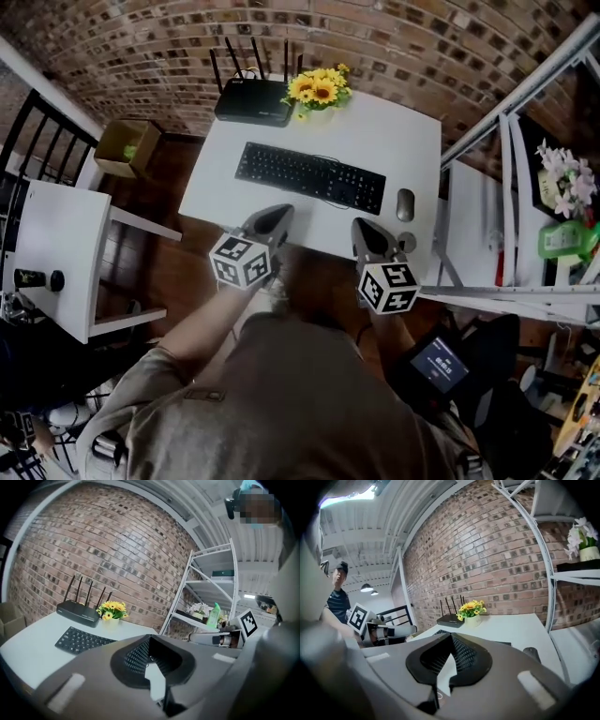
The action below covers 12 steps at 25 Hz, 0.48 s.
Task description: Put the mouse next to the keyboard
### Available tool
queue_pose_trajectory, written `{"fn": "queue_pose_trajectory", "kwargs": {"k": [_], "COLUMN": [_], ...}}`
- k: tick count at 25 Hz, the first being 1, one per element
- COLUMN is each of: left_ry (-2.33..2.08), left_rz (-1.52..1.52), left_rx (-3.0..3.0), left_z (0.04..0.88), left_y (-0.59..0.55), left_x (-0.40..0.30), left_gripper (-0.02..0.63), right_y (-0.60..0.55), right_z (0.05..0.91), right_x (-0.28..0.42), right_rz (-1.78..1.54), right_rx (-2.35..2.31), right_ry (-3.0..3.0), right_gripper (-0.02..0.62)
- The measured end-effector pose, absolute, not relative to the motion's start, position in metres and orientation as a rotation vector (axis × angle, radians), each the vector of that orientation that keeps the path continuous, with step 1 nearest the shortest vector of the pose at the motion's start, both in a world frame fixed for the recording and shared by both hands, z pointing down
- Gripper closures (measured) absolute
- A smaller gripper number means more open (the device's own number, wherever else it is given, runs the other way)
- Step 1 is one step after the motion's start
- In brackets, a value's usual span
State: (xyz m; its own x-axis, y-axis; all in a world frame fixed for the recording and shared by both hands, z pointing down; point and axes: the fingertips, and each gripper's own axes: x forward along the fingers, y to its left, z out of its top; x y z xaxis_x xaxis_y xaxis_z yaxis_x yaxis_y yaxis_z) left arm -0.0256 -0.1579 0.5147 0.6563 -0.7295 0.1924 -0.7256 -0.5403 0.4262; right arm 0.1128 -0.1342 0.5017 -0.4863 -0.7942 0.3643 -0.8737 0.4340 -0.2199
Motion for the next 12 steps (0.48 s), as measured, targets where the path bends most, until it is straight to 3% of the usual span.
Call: {"fn": "queue_pose_trajectory", "kwargs": {"k": [12], "left_ry": [-1.174], "left_rz": [-0.006], "left_rx": [2.373], "left_z": [0.498], "left_y": [-0.064], "left_x": [-0.006], "left_gripper": [0.606], "right_y": [-0.053], "right_z": [0.492], "right_x": [0.123], "right_rz": [0.568], "right_rx": [1.383], "right_ry": [-2.542], "right_gripper": [0.581]}}
